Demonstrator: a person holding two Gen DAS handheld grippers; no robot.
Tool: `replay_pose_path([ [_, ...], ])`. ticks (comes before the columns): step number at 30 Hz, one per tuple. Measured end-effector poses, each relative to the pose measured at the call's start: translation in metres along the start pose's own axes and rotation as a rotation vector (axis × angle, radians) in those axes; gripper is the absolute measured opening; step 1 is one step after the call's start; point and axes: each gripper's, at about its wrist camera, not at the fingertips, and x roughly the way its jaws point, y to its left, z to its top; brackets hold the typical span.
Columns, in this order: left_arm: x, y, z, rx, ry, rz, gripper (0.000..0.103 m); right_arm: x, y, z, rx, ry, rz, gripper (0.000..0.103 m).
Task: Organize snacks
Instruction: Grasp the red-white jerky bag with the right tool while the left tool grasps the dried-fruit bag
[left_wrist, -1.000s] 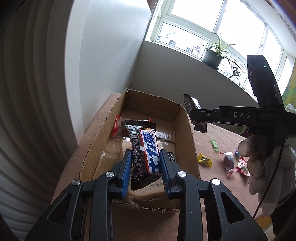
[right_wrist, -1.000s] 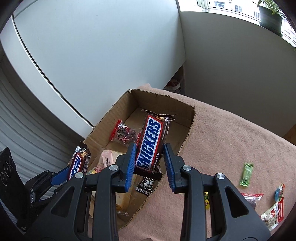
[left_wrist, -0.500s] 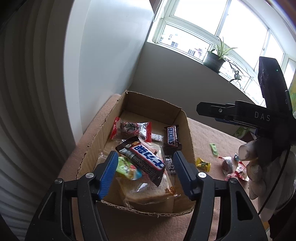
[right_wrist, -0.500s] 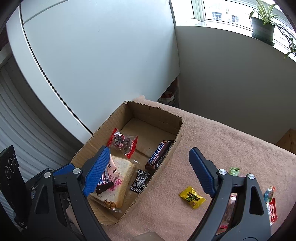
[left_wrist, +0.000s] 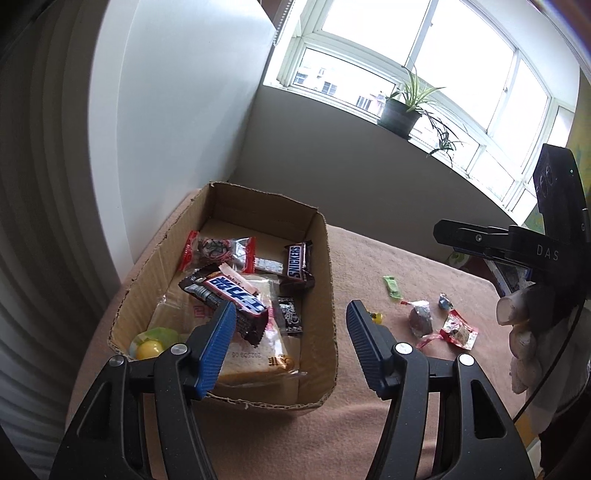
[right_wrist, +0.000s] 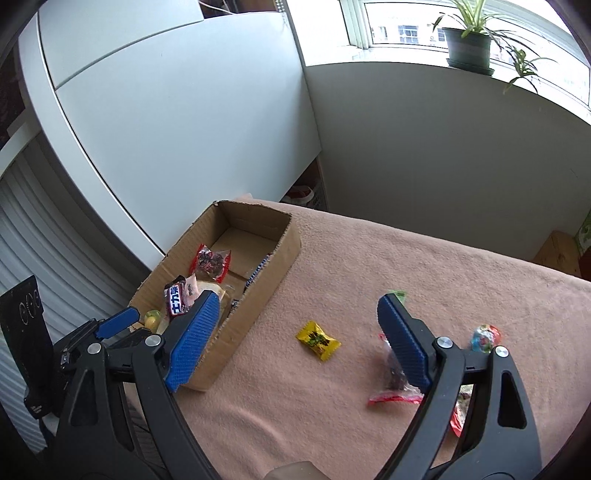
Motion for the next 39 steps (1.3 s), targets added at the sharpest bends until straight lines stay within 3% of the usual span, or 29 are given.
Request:
replay_pose_path([
  [10,0.004,-0.038,-0.01,0.046,0.02,-0.05,0.062,-0.046,-0.094,-0.044,0.119,-0.008,-0.087,0.09],
  [22,0.037,-0.094,-0.026,0.113,0.097,-0.106,0.062,-0.045,-0.19,-0.1,0.366,0.058,-0.075,0.09],
  [29,0.06,-0.122,-0.033,0.153,0.144,-0.128,0.062,-0.028,-0.206,-0.122,0.434,0.136,-0.038,0.09],
  [39,0.095,-0.151,-0.035,0.203,0.211,-0.167,0.062,0.011,-0.202,-0.104,0.419,0.306,-0.008,0.09],
])
